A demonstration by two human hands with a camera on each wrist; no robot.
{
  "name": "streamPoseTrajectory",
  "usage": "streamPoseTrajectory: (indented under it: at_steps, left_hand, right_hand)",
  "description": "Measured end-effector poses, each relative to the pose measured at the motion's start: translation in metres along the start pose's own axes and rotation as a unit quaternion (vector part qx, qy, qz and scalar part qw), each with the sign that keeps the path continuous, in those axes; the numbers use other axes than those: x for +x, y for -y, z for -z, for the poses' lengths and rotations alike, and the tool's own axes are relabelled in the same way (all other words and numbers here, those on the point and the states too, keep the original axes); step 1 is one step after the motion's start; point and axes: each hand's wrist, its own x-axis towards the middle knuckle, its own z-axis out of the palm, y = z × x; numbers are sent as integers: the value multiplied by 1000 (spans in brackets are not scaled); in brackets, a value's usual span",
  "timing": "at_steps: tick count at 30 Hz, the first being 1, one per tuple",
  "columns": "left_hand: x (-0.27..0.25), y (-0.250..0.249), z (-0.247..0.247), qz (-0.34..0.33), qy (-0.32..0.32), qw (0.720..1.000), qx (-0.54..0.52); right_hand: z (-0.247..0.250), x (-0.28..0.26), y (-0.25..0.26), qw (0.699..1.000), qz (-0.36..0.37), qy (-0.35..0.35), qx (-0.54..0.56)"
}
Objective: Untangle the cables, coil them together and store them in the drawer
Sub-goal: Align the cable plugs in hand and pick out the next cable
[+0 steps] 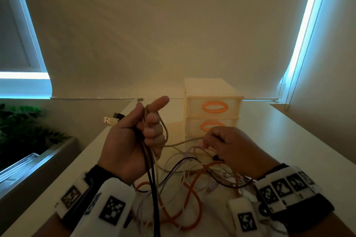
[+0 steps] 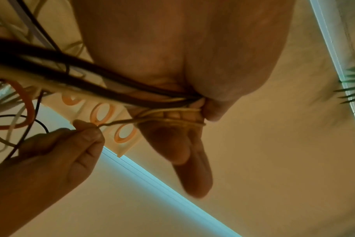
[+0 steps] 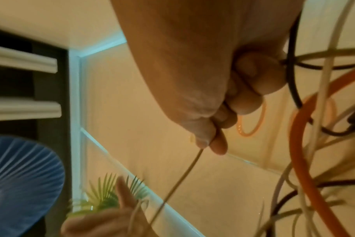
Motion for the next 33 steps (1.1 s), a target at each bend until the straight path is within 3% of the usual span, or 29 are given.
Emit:
streamPoseTrajectory:
  at_steps: [3, 7, 10, 13, 16, 20, 23, 27, 33]
  left_hand:
    - [-1, 13, -8, 63, -22, 989, 131]
    - [-3, 27, -13, 180, 0, 947, 266]
    - [0, 32, -17, 204, -69, 923, 319]
    - [7, 38, -18, 131, -152, 941, 273]
    - [13, 38, -13, 43, -221, 953, 202]
    - [16, 30, -15, -42, -235, 967, 84]
    - [12, 9, -8, -100, -234, 967, 3]
    - [5, -15, -1, -121, -203, 972, -4]
    - [4, -7, 7, -46, -102, 992, 54]
  right_hand:
    - [7, 2, -8, 997, -39, -65, 27]
    - [-1, -1, 12, 989, -10, -128, 69]
    - [-3, -7, 33, 978, -17, -122, 170]
    - [0, -18, 51, 966, 17, -95, 241]
    - [-15, -24, 54, 987, 112, -40, 111]
    - [-39, -20, 40, 987, 143, 52, 46]
    - [-40, -17, 27, 988, 112, 103, 16]
    - [-27, -6, 3, 999, 29, 43, 13]
    - [-12, 0, -2, 996, -26, -78, 41]
